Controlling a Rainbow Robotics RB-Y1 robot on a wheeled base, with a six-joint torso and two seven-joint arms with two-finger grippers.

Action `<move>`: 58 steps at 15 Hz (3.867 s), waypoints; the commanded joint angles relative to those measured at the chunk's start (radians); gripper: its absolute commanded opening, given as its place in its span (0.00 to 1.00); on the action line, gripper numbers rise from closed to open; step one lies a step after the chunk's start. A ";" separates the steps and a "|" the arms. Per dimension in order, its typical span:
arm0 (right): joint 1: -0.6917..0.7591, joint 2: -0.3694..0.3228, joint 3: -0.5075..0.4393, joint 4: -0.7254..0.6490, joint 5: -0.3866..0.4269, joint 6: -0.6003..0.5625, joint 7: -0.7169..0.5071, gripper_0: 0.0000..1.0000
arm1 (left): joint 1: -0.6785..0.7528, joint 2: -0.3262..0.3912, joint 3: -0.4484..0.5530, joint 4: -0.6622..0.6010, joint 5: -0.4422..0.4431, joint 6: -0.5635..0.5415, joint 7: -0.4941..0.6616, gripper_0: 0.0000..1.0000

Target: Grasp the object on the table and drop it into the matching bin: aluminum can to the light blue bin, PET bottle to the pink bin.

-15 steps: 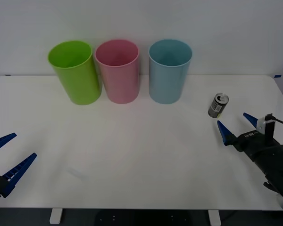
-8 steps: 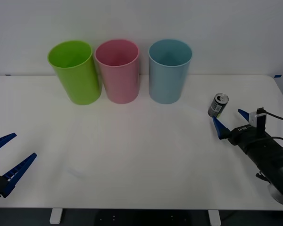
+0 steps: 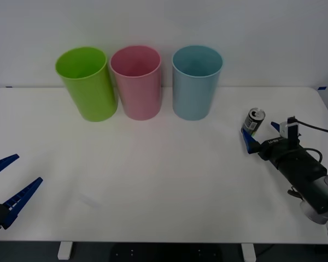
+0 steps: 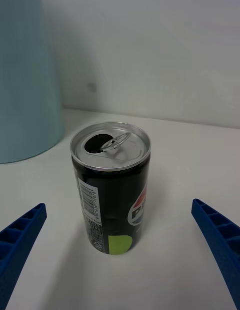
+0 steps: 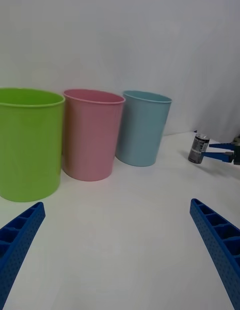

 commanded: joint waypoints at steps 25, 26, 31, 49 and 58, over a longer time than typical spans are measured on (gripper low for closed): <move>-0.165 0.017 0.060 0.164 -0.020 0.082 0.027 0.00 | 0.000 0.000 0.000 0.000 0.000 0.000 0.000 1.00; -0.165 0.018 0.060 0.156 -0.020 0.082 0.024 0.00 | 0.000 0.000 0.000 0.000 0.000 0.000 0.000 1.00; -0.096 0.017 0.060 0.053 -0.023 0.076 -0.008 0.00 | 0.000 0.000 0.000 0.000 0.000 0.000 0.000 1.00; 0.255 -0.031 0.060 -0.735 0.153 -0.085 -0.637 0.00 | 0.000 0.000 0.000 0.000 0.000 0.000 0.000 1.00; 0.141 -0.158 0.056 -0.821 0.181 -0.093 -0.770 0.00 | 0.000 0.000 0.000 0.000 0.000 0.000 0.000 1.00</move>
